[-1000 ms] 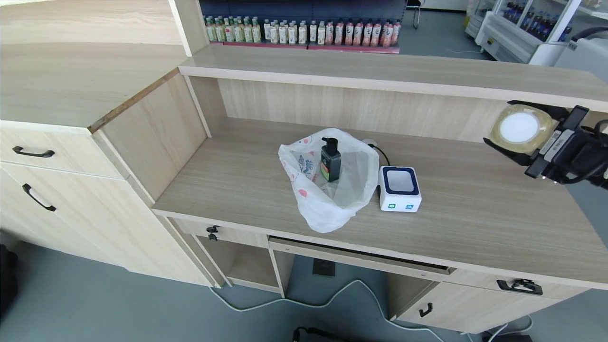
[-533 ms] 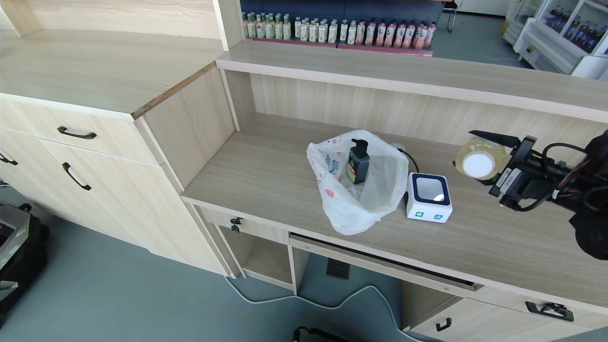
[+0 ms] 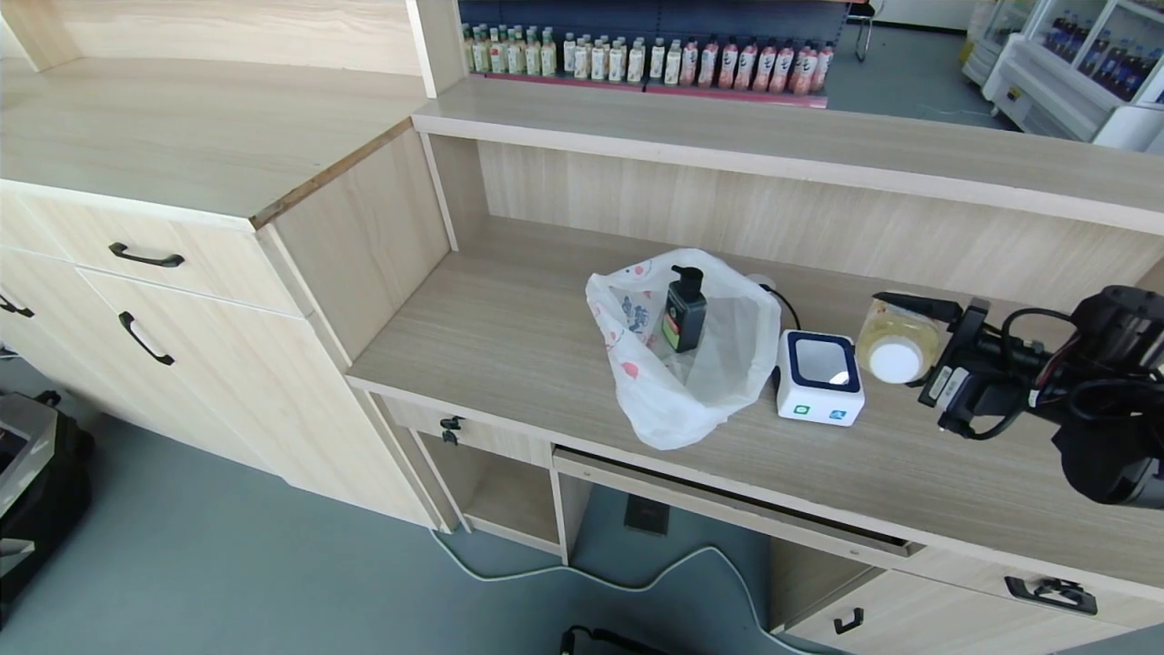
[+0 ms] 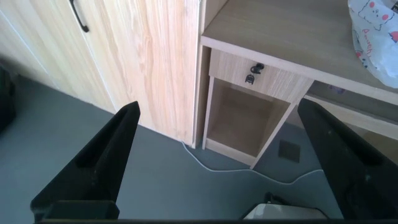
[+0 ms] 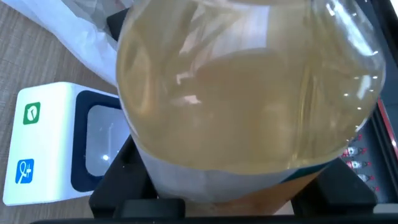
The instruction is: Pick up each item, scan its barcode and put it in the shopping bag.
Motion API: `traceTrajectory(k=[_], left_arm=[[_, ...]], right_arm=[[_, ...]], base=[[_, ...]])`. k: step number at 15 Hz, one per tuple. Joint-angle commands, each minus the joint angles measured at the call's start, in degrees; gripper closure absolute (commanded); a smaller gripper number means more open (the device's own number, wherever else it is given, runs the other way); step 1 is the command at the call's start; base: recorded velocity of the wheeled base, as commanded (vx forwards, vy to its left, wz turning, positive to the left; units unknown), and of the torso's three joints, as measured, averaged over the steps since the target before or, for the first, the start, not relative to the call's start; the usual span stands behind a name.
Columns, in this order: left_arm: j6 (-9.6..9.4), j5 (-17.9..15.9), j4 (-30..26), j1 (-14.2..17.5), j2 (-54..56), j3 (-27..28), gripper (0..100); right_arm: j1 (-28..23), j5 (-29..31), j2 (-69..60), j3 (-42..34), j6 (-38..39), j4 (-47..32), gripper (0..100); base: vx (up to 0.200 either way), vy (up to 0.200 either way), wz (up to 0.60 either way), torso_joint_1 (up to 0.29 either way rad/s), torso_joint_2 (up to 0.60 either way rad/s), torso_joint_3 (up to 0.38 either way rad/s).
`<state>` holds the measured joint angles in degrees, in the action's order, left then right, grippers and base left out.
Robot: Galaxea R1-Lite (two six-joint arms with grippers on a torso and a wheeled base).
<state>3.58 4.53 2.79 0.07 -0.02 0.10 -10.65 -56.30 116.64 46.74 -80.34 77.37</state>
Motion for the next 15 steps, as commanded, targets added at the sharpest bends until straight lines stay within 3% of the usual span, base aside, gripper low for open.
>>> traceTrajectory(k=[1, 15], left_arm=[[0.02, 0.0, 0.0, 0.0, 0.0, 0.0, 0], [0.11, 0.0, 0.0, 0.0, 0.0, 0.0, 0]], right_arm=[[0.0, 0.0, 1.6, 0.2, -0.2, 0.0, 100], [2.2, 0.0, 7.6, 3.9, -0.3, 2.8, 100]], base=[[0.000, 0.000, 0.00, 0.000, 0.00, 0.000], [0.000, 0.000, 0.00, 0.000, 0.00, 0.000]])
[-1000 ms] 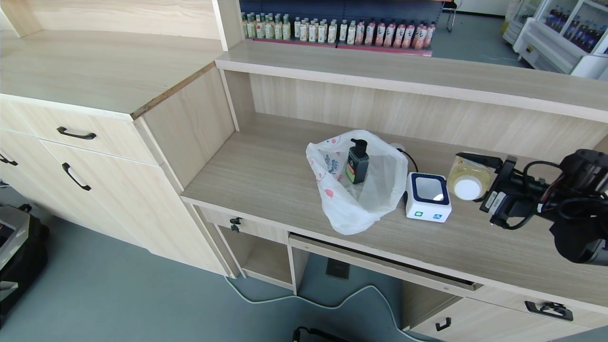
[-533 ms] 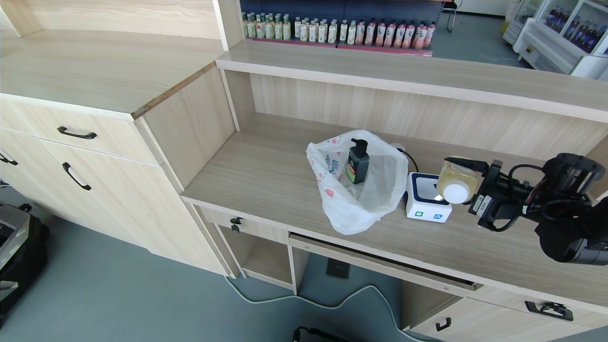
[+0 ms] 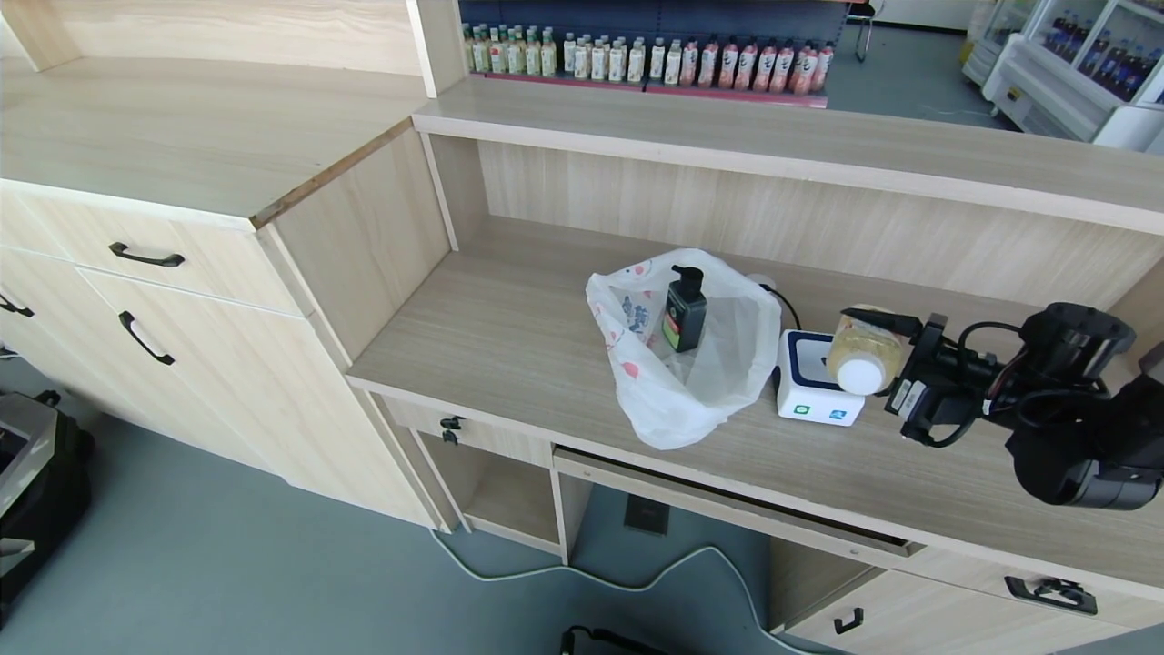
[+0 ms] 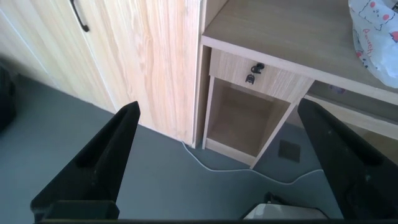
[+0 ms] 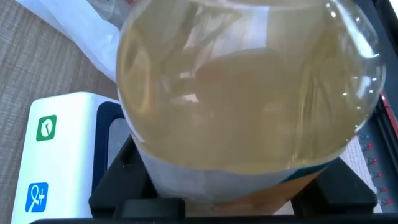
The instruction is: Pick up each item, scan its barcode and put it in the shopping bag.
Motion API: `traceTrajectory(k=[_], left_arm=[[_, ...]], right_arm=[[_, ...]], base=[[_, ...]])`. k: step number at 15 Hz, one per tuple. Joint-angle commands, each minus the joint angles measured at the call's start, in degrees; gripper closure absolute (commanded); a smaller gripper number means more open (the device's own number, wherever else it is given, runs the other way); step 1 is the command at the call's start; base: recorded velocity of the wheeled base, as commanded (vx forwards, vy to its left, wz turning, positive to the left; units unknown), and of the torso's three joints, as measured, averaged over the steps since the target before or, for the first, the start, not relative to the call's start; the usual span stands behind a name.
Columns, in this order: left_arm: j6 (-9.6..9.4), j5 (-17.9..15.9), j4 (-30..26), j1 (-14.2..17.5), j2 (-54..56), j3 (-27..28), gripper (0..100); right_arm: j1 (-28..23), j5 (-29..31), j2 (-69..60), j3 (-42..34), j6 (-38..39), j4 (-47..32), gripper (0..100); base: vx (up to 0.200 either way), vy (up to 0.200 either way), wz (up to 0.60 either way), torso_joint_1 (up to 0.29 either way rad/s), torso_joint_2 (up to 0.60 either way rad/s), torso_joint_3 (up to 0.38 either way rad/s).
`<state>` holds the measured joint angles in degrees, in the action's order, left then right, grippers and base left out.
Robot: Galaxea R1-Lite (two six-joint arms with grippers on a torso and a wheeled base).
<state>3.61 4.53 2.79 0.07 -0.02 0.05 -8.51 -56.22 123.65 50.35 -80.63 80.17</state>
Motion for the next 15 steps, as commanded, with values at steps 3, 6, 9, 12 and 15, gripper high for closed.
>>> traceTrajectory(k=[3, 6, 9, 12, 15], left_arm=[[0.00, 0.0, 0.0, 0.0, 0.0, 0.0, 0], [0.00, 0.0, 0.0, 0.0, 0.0, 0.0, 0], [0.00, 0.0, 0.0, 0.0, 0.0, 0.0, 0], [0.00, 0.0, 0.0, 0.0, 0.0, 0.0, 0], [0.00, 0.0, 0.0, 0.0, 0.0, 0.0, 0]], right_arm=[[0.4, 0.1, 1.2, 1.2, 0.0, -0.1, 100], [1.2, 0.1, 1.9, 1.4, 0.1, 0.0, 100], [1.7, 0.2, 2.8, 2.5, 0.0, 0.0, 100], [2.4, 0.3, 4.1, 4.9, 0.1, -0.2, 100], [3.0, 0.3, 5.2, 5.6, 0.1, -0.1, 100]], base=[[0.000, 0.000, 0.00, 0.000, 0.00, 0.000], [0.000, 0.000, 0.00, 0.000, 0.00, 0.000], [0.000, 0.000, 0.00, 0.000, 0.00, 0.000], [0.000, 0.000, 0.00, 0.000, 0.00, 0.000], [0.000, 0.000, 0.00, 0.000, 0.00, 0.000]])
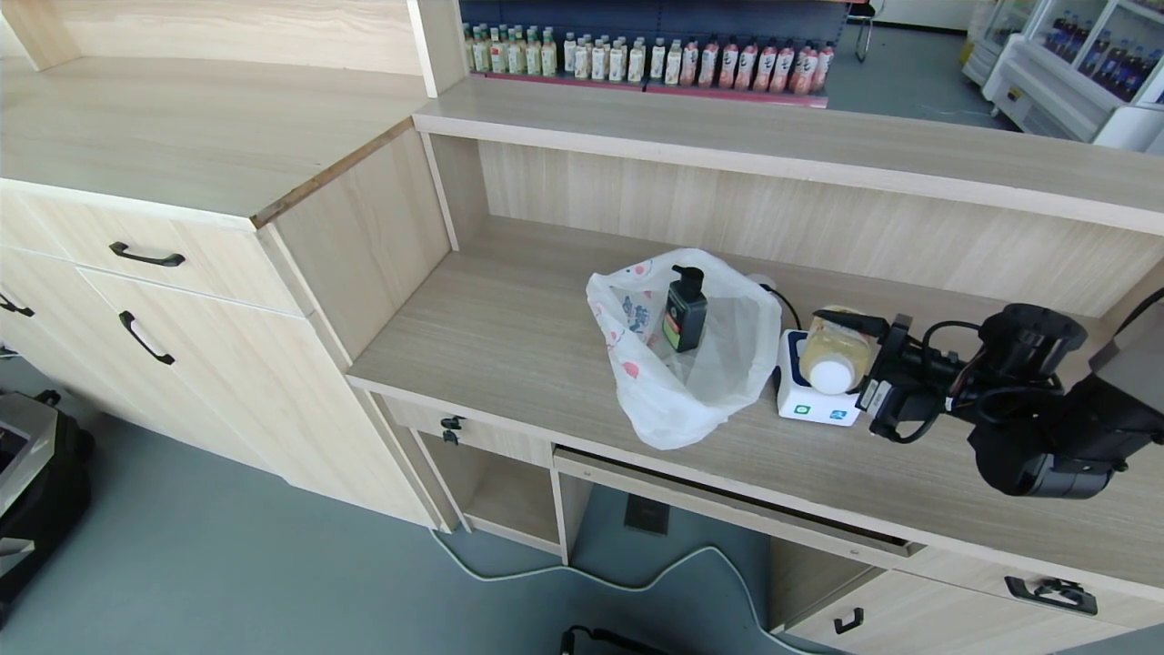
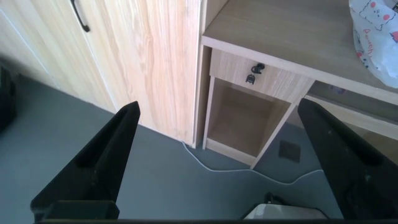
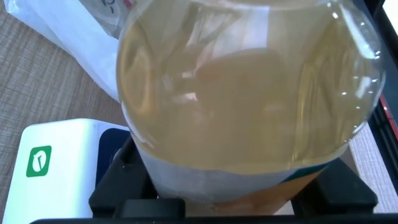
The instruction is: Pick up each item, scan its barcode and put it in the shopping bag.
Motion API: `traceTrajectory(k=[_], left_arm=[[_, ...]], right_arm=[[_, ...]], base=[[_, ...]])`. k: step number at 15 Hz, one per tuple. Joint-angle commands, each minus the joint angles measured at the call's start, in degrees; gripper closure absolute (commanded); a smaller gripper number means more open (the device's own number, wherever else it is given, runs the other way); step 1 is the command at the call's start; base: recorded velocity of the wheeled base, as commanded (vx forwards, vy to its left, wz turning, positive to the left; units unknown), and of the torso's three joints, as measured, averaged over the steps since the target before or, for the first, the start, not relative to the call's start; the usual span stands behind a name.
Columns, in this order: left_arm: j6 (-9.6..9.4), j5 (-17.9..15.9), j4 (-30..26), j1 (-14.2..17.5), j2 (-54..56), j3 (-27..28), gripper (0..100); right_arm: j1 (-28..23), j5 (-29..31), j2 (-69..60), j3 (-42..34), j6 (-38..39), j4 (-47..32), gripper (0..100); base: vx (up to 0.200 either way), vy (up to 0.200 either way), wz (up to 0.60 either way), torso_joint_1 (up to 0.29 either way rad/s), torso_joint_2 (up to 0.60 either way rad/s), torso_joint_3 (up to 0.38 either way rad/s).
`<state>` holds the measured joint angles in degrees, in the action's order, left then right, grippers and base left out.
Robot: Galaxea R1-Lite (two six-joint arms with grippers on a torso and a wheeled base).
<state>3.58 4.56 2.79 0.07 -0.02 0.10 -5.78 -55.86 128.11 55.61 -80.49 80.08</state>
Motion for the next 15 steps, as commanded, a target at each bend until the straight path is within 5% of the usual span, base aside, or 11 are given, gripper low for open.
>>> traceTrajectory(k=[1, 15], left_arm=[[0.02, 0.0, 0.0, 0.0, 0.0, 0.0, 0], [0.02, 0.0, 0.0, 0.0, 0.0, 0.0, 0]], right_arm=[[0.3, 0.0, 1.2, 1.0, 0.0, 0.1, 100], [0.6, 0.0, 3.4, 3.6, 0.0, -0.3, 100]], base=[[0.000, 0.000, 0.00, 0.000, 0.00, 0.000], [0.000, 0.000, 0.00, 0.000, 0.00, 0.000]])
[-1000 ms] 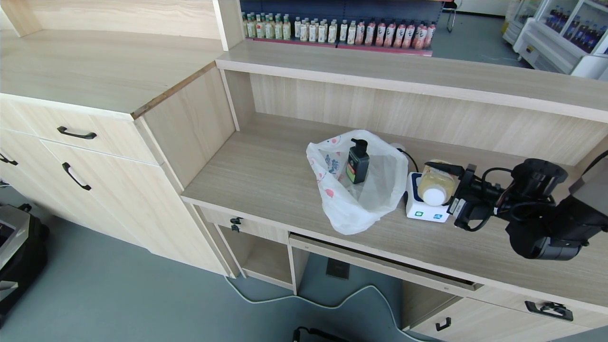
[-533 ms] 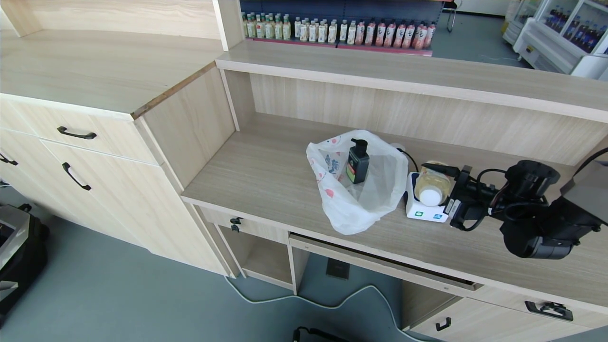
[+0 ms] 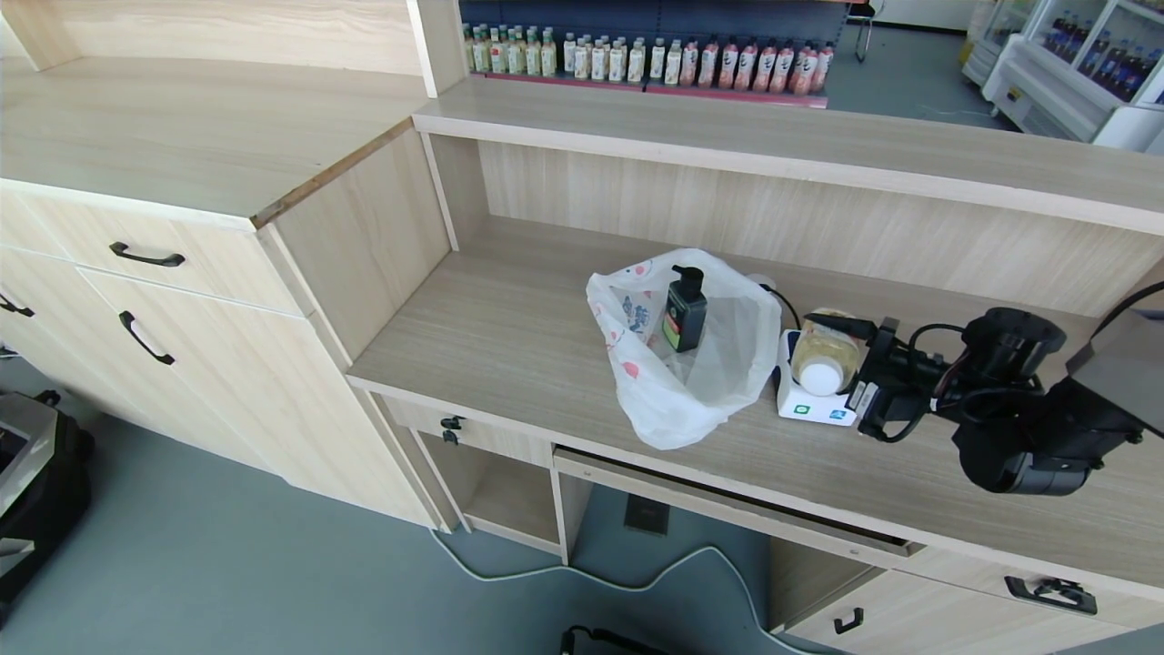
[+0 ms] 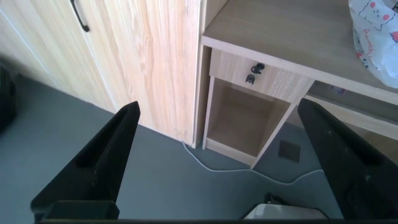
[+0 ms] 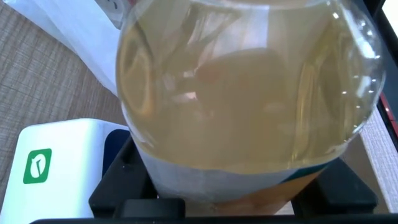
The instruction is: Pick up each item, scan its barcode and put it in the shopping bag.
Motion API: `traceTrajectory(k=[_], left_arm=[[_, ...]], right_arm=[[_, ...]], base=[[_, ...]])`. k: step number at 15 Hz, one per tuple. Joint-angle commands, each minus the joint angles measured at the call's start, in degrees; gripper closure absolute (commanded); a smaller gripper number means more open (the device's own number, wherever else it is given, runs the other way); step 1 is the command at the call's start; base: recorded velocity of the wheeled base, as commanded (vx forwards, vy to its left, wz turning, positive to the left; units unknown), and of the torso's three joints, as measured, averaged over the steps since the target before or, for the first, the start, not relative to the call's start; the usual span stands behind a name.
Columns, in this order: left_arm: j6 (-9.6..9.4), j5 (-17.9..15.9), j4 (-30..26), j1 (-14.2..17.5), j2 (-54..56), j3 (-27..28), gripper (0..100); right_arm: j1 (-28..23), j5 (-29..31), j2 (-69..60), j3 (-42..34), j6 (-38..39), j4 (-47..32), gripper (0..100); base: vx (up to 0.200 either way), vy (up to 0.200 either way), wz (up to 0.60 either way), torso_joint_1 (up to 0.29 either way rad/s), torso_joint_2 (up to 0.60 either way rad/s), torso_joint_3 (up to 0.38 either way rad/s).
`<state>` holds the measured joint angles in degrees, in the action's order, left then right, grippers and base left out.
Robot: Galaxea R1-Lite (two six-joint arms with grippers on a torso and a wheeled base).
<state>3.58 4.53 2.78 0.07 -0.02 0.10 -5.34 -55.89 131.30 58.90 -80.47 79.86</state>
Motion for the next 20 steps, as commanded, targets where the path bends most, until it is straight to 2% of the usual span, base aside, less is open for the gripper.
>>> traceTrajectory(k=[1, 2, 4, 5, 7, 9, 10, 12, 13, 16, 17, 18, 20], left_arm=[[0.02, 0.0, 0.0, 0.0, 0.0, 0.0, 0], [0.02, 0.0, 0.0, 0.0, 0.0, 0.0, 0], [0.02, 0.0, 0.0, 0.0, 0.0, 0.0, 0], [0.02, 0.0, 0.0, 0.0, 0.0, 0.0, 0], [0.02, 0.0, 0.0, 0.0, 0.0, 0.0, 0], [0.02, 0.0, 0.0, 0.0, 0.0, 0.0, 0], [0.02, 0.0, 0.0, 0.0, 0.0, 0.0, 0], [0.02, 0.0, 0.0, 0.0, 0.0, 0.0, 0], [0.02, 0.0, 0.0, 0.0, 0.0, 0.0, 0], [0.02, 0.0, 0.0, 0.0, 0.0, 0.0, 0], [0.02, 0.0, 0.0, 0.0, 0.0, 0.0, 0], [0.02, 0.0, 0.0, 0.0, 0.0, 0.0, 0], [0.11, 0.0, 0.0, 0.0, 0.0, 0.0, 0]], right_arm=[[0.3, 0.0, 0.1, 0.3, 0.1, -0.1, 100], [0.5, 0.0, -0.1, 0.3, 0.3, -0.1, 100], [1.7, 0.4, -4.4, -0.1, 7.0, -0.3, 100], [1.8, 2.9, -7.4, -1.3, 9.6, -1.1, 100], [1.3, 9.5, -18.6, -8.4, 17.0, -5.1, 100], [-0.7, 16.5, -26.3, -10.8, 24.8, -8.5, 100], [-1.7, 22.8, -32.3, -12.2, 31.3, -13.0, 100], [-3.2, 31.4, -38.7, -12.4, 40.1, -19.6, 100], [-3.5, 33.9, -41.6, -14.1, 45.0, -21.1, 100], [-7.8, 34.9, -45.9, -20.5, 49.0, -20.6, 100], [-7.8, 34.9, -45.9, -20.5, 49.0, -20.6, 100], [-11.2, 39.0, -49.4, -23.7, 51.7, -22.9, 100], [-11.3, 41.7, -50.0, -23.7, 54.5, -22.6, 100]], base=[[0.000, 0.000, 0.00, 0.000, 0.00, 0.000], [0.000, 0.000, 0.00, 0.000, 0.00, 0.000], [0.000, 0.000, 0.00, 0.000, 0.00, 0.000], [0.000, 0.000, 0.00, 0.000, 0.00, 0.000], [0.000, 0.000, 0.00, 0.000, 0.00, 0.000], [0.000, 0.000, 0.00, 0.000, 0.00, 0.000], [0.000, 0.000, 0.00, 0.000, 0.00, 0.000], [0.000, 0.000, 0.00, 0.000, 0.00, 0.000], [0.000, 0.000, 0.00, 0.000, 0.00, 0.000], [0.000, 0.000, 0.00, 0.000, 0.00, 0.000], [0.000, 0.000, 0.00, 0.000, 0.00, 0.000], [0.000, 0.000, 0.00, 0.000, 0.00, 0.000], [0.000, 0.000, 0.00, 0.000, 0.00, 0.000]])
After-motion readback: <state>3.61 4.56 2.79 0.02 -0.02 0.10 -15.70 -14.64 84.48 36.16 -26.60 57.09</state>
